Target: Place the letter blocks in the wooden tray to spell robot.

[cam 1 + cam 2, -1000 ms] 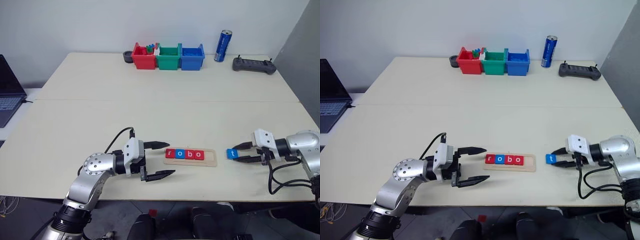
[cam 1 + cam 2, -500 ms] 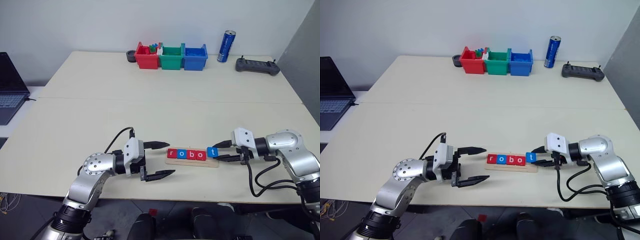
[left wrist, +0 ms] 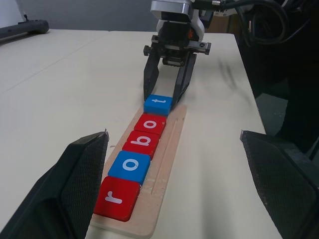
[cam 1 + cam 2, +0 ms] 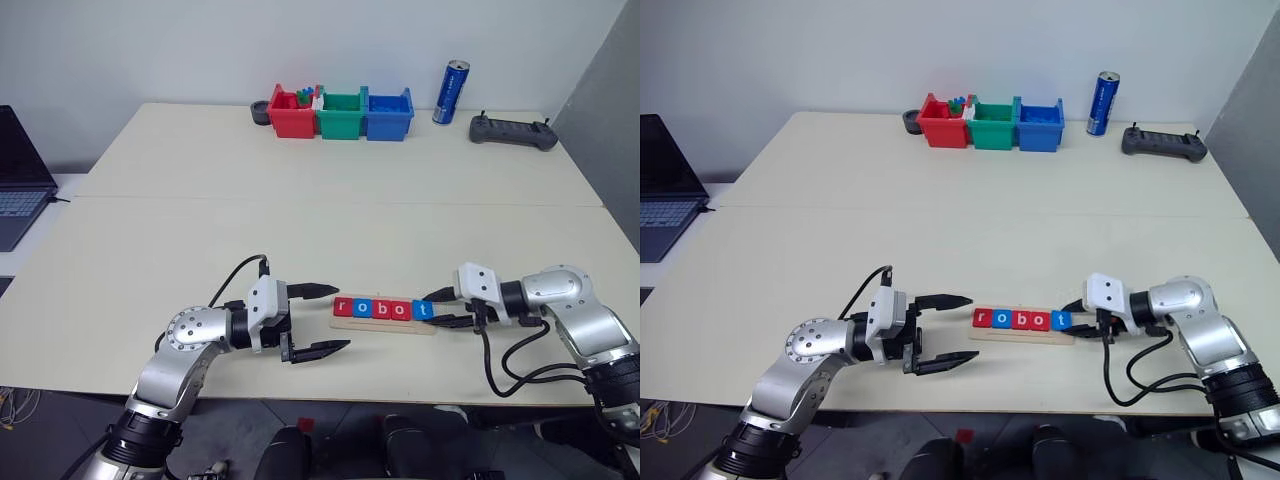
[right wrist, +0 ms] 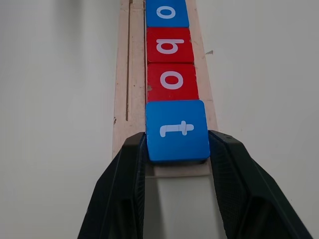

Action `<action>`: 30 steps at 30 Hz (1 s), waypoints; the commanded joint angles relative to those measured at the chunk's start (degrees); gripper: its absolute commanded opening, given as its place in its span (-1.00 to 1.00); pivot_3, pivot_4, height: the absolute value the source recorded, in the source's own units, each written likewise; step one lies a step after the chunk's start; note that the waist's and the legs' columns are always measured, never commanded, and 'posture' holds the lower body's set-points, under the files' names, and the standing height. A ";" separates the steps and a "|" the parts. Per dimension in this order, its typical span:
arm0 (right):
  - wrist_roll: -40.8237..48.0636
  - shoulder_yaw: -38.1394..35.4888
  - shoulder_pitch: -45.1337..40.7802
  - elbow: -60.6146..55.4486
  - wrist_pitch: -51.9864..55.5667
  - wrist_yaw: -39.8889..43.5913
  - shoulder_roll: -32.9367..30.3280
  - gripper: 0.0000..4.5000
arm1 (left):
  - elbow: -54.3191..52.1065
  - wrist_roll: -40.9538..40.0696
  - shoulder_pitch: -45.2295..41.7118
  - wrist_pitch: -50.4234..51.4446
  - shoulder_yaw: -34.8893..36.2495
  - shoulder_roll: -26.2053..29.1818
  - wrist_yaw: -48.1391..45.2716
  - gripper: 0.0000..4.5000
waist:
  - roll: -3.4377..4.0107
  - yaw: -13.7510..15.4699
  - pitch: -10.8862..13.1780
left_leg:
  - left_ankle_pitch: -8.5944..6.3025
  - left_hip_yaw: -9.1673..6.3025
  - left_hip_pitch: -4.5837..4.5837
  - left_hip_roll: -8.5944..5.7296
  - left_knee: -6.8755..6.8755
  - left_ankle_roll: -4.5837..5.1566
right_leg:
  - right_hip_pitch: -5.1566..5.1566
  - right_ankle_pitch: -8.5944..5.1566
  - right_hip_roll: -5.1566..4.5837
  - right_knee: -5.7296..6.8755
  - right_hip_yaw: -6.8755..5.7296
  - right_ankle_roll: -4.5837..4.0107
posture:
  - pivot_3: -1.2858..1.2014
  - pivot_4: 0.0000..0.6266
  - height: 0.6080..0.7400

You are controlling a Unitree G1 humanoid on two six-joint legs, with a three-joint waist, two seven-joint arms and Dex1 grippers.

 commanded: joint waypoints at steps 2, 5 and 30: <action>-0.30 -0.12 -1.51 0.09 -1.12 0.21 -0.07 -0.35 | -2.08 -0.35 -0.02 -0.46 0.89 0.51 0.13 1.00 | 0.00 -0.02 0.00 | 0.00 -0.01 0.00 0.00 0.00 0.00 | 0.00 0.00 0.00 0.00 0.00 0.00 | 0.03 -0.52 1.00; -0.14 0.13 -1.61 0.04 -0.59 0.45 -0.02 -0.35 | -2.30 -0.34 0.06 -0.34 0.84 0.48 0.28 1.00 | 0.00 -0.02 0.00 | 0.00 -0.01 0.00 0.00 0.00 0.00 | 0.00 0.00 0.00 0.00 -0.01 0.00 | 0.03 -0.52 1.00; 1.29 -4.79 -4.63 4.42 -2.24 -4.66 1.20 0.08 | -1.96 0.22 -0.51 -0.93 0.17 0.16 -0.04 1.00 | -0.01 -0.07 0.00 | 0.00 0.00 0.00 0.00 -0.02 0.00 | 0.00 0.00 0.00 -0.02 -0.01 0.00 | 0.03 -0.52 1.00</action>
